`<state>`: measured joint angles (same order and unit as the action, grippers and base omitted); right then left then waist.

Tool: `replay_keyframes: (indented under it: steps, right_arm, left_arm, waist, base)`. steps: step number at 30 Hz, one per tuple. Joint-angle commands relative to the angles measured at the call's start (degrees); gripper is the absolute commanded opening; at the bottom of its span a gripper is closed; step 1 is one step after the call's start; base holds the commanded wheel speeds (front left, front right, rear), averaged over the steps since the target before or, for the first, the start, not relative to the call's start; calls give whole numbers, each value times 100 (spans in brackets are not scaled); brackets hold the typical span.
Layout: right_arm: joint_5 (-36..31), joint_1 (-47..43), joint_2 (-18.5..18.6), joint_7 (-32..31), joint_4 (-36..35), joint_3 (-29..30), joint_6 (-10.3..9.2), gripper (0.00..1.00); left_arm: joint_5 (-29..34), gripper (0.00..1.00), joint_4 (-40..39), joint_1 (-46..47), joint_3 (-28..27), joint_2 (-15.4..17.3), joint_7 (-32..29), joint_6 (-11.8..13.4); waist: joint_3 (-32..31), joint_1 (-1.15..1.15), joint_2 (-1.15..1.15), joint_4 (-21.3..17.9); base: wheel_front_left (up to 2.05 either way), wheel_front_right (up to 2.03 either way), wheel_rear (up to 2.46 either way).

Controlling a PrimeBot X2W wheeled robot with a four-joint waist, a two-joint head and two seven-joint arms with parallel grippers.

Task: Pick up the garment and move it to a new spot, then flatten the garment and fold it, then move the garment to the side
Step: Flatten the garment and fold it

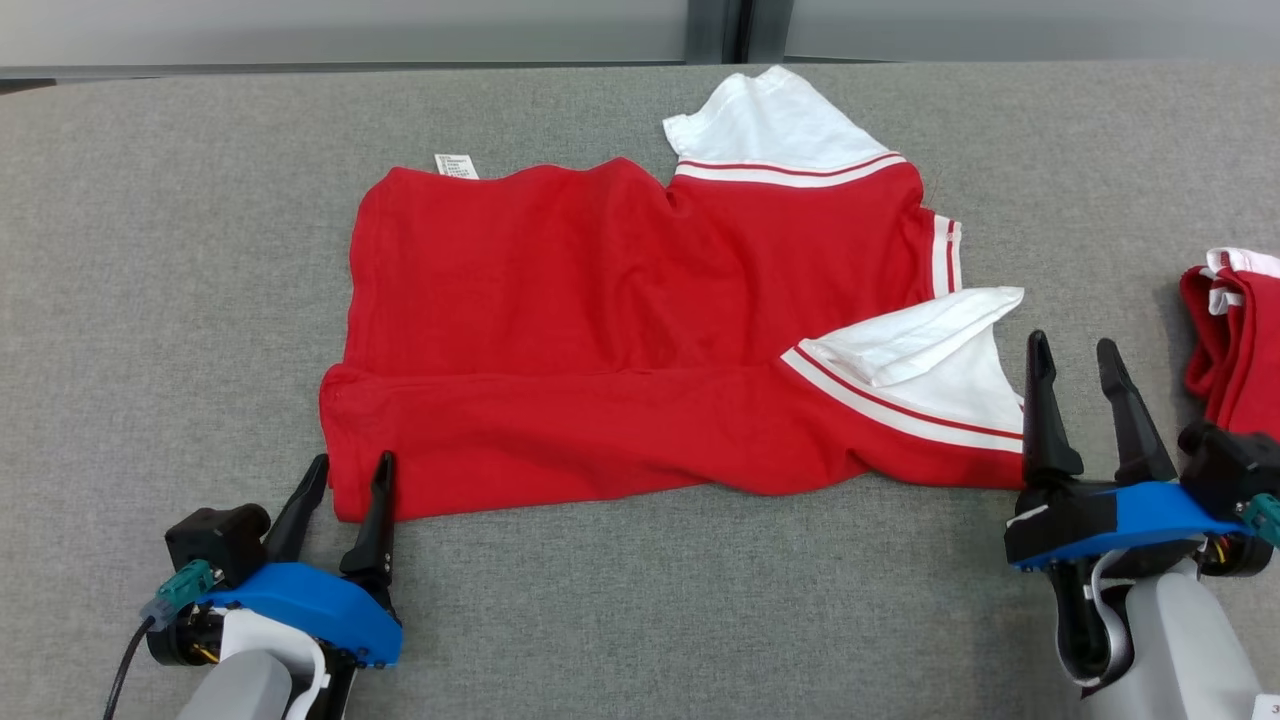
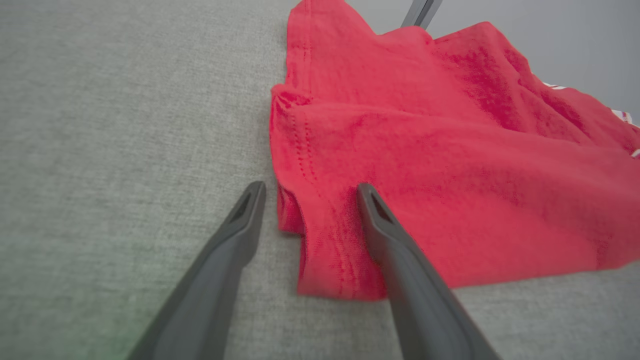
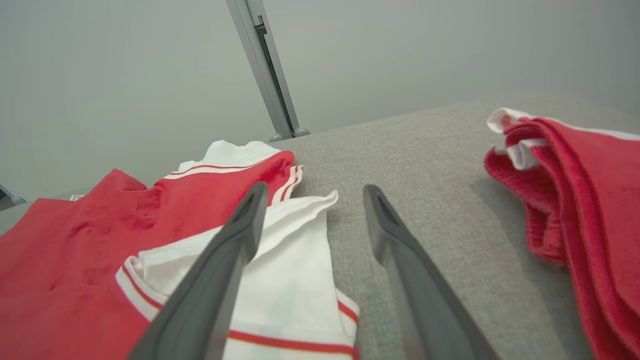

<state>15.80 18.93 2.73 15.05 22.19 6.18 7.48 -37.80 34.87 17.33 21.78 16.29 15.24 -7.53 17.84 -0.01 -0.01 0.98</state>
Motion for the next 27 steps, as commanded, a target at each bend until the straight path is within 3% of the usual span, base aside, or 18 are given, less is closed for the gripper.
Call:
replay_keyframes:
  steps: [1,5,6,7,8,9,17,18,19,20,27]
  right_arm:
    - [-94,-132,30,17,-64,-16,3,100]
    - [-233,-424,30,17,6,-58,3,100]
    - [-229,-476,31,17,48,-71,3,100]
    - [-316,-530,31,17,88,-120,3,100]
    - [-423,-557,26,17,127,-200,3,100]
    - [-464,-579,26,17,167,-223,3,100]
    - [-499,-421,17,-28,1363,-361,3,100]
    - [-506,-369,6,-37,1490,-436,3,86]
    - [-500,-328,-5,-40,1564,-452,4,10]
    - [-468,-286,-7,-40,1615,-444,4,0]
    - [-434,-321,36,8,1354,-70,1,0]
  left_arm:
    - [-43,100,144,-82,78,1,-24,8]
    - [-194,100,448,-97,400,-79,-58,7]
    - [-277,94,526,-109,538,-114,-69,0]
    - [-360,47,586,-93,647,-122,-88,-4]
    - [-427,33,642,-81,786,-105,-91,-6]
    - [-497,0,699,-86,917,-99,-98,-7]
    - [-1091,0,800,104,1585,80,-104,-6]
    - [-1137,0,788,129,1616,101,-103,-6]
    - [-1179,0,776,160,1647,123,-103,-6]
    - [-1215,0,765,177,1658,144,-102,-6]
    - [-1261,0,706,86,1474,234,-45,1]
  waist:
    - [-7,1,1,-34]
    - [-14,1,1,-84]
    - [-16,1,1,-91]
    - [-16,1,1,-94]
    - [-12,1,1,-100]
    - [-8,1,1,-107]
    - [6,1,1,-34]
    - [13,1,1,-18]
    - [11,1,1,-5]
    - [-4,1,1,7]
    - [-382,1,1,33]
  base:
    - [0,0,0]
    - [0,0,0]
    - [0,0,0]
    - [0,0,0]
    - [0,0,0]
    - [0,0,0]
    - [0,0,0]
    - [0,0,0]
    - [0,0,0]
    - [0,0,0]
    - [0,0,0]
